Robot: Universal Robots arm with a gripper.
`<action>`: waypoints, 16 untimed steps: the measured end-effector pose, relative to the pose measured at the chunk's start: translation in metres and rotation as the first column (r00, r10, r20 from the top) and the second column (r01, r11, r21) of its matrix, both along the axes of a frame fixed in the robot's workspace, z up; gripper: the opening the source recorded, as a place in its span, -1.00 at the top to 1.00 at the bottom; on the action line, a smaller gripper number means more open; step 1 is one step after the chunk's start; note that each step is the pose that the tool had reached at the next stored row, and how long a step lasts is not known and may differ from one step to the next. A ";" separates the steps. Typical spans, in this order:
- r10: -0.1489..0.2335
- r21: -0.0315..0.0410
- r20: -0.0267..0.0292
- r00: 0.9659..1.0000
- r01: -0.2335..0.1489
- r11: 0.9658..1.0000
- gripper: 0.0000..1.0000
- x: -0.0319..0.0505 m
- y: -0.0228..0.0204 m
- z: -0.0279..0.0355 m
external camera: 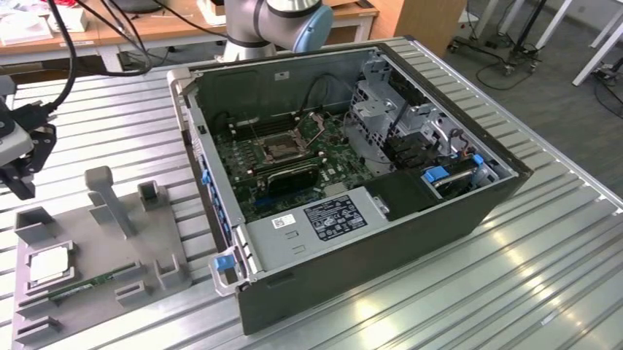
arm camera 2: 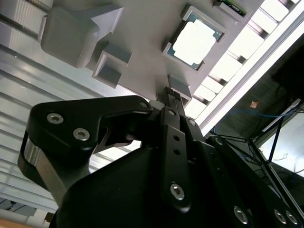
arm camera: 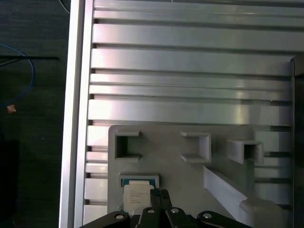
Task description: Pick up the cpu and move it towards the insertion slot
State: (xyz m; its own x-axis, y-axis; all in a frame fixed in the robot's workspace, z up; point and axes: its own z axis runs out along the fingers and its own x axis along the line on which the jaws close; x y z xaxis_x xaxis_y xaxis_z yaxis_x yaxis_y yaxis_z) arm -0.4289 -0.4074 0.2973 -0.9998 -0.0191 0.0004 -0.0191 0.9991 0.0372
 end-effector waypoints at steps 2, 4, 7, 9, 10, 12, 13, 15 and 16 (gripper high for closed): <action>0.000 0.000 0.000 1.000 0.000 1.000 0.79 0.0000 0.0000 -0.0038; 0.000 0.000 0.000 1.000 0.000 1.000 0.79 0.0000 0.0000 -0.0075; 0.000 0.000 0.000 1.000 0.000 1.000 0.79 0.0000 0.0000 -0.0105; 0.000 0.000 0.000 1.000 0.000 1.000 0.79 0.0000 0.0000 -0.0121; 0.000 0.000 0.000 1.000 0.000 1.000 0.79 0.0000 0.0000 -0.0123; 0.000 0.000 0.000 1.000 0.000 1.000 0.79 0.0000 0.0000 -0.0127; 0.000 0.000 0.000 1.000 0.000 1.000 0.79 0.0000 0.0000 -0.0128; 0.000 0.000 0.000 1.000 0.000 1.000 0.79 0.0000 0.0000 -0.0132; 0.000 0.000 0.000 1.000 0.000 1.000 0.79 0.0000 0.0000 -0.0132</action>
